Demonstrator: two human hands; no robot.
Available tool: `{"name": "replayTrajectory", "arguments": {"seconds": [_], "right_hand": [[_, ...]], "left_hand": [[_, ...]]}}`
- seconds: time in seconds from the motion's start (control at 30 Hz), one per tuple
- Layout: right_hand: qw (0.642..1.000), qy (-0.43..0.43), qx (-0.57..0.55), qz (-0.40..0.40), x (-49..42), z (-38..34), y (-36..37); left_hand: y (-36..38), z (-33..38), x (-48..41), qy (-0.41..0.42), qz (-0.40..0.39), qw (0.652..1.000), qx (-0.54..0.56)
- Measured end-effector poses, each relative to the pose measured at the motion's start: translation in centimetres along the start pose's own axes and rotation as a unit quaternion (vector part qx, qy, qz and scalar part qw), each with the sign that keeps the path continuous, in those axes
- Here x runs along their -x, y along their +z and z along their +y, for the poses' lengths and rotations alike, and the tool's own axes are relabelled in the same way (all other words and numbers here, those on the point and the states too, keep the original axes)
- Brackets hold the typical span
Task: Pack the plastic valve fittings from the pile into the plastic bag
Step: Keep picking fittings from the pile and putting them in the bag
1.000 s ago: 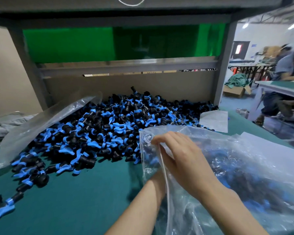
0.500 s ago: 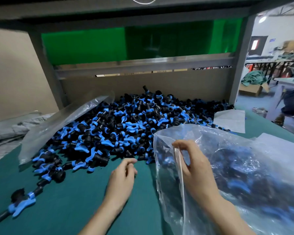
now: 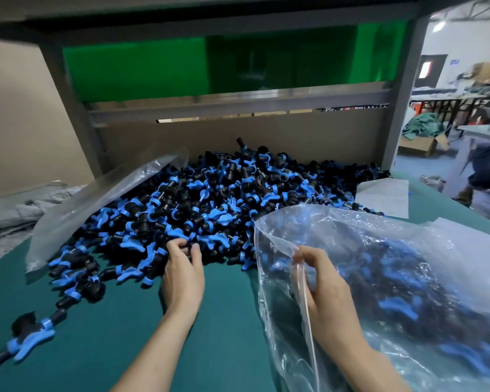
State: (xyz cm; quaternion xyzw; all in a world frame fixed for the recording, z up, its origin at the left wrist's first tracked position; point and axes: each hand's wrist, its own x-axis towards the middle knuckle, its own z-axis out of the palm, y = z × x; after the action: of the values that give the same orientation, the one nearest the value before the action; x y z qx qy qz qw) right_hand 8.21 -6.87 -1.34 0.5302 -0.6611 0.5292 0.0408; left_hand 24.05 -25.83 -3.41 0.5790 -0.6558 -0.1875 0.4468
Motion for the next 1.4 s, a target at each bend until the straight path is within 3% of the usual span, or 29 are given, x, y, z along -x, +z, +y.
{"name": "replayTrajectory", "arguments": {"seconds": [0.27,0.37,0.53,0.67,0.77,1.0,1.17,1.4], "right_hand": [[1.000,0.022,-0.014,-0.009,0.3,0.3,-0.2],[1.000,0.023,-0.014,-0.009,0.3,0.3,-0.1],[1.000,0.025,-0.014,-0.007,0.3,0.5,-0.1],[1.000,0.028,-0.012,-0.004,0.2,0.4,-0.1],[0.999,0.028,-0.015,-0.005,0.3,0.3,-0.1],[0.999,0.035,-0.024,-0.017,0.2,-0.1,-0.4],[0.999,0.039,-0.008,-0.024,0.1,-0.3,-0.3],[0.999,0.040,0.004,-0.028,0.2,-0.4,-0.4]], "left_hand": [[-0.4,-0.1,0.0,-0.037,-0.029,0.995,0.091],[-0.5,0.1,0.2,-0.016,-0.031,0.993,0.115],[-0.3,-0.2,0.1,0.033,-0.054,0.996,0.057],[-0.8,-0.1,0.4,0.034,-0.016,0.990,0.139],[-1.4,0.1,1.1,0.035,0.020,0.972,0.232],[-2.8,0.9,1.8,0.018,0.021,0.910,0.413],[-4.3,1.1,2.0,-0.038,-0.034,0.858,0.511],[-3.9,0.6,2.4,-0.003,-0.058,0.906,0.418]]}}
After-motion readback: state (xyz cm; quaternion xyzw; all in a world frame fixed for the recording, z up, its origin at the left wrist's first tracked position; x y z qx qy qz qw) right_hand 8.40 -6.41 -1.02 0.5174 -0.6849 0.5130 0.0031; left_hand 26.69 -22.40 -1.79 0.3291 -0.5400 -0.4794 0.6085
